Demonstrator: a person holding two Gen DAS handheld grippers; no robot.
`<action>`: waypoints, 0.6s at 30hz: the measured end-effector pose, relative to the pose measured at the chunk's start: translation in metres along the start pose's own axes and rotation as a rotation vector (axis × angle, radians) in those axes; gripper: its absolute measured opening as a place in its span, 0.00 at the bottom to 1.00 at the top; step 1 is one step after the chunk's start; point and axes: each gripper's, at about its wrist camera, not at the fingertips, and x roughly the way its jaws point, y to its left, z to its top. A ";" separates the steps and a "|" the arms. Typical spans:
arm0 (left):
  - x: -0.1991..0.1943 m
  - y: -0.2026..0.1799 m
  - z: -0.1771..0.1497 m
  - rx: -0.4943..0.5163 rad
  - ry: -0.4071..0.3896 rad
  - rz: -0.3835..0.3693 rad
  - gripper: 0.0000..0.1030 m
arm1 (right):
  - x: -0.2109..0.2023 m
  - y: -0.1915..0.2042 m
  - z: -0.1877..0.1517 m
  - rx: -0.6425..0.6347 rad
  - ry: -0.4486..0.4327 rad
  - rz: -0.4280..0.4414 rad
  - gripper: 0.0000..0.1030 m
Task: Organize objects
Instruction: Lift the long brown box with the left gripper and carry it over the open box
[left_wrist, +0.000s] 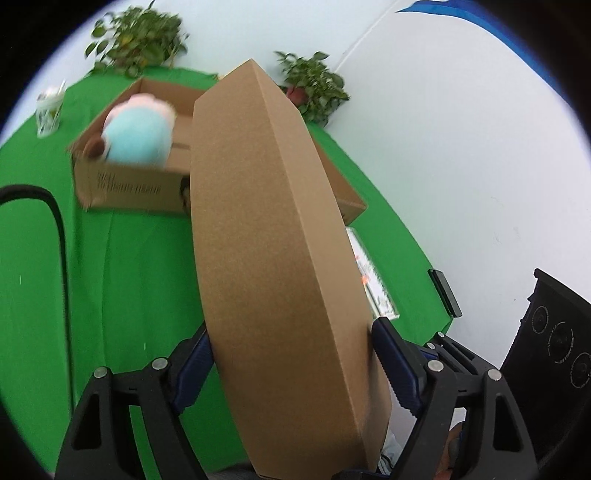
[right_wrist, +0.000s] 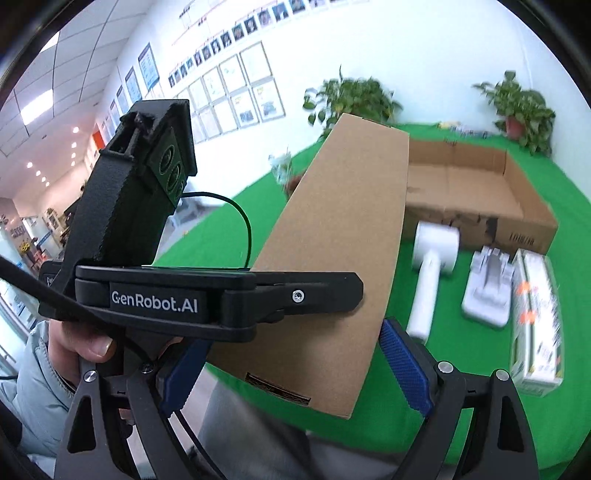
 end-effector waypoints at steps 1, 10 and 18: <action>-0.001 -0.003 0.007 0.018 -0.010 -0.002 0.79 | -0.002 -0.001 0.006 -0.001 -0.017 -0.008 0.86; -0.001 -0.016 0.063 0.109 -0.069 -0.028 0.79 | -0.006 -0.008 0.060 -0.040 -0.093 -0.087 0.86; 0.005 -0.021 0.115 0.150 -0.107 -0.029 0.79 | 0.005 -0.014 0.103 -0.068 -0.126 -0.122 0.86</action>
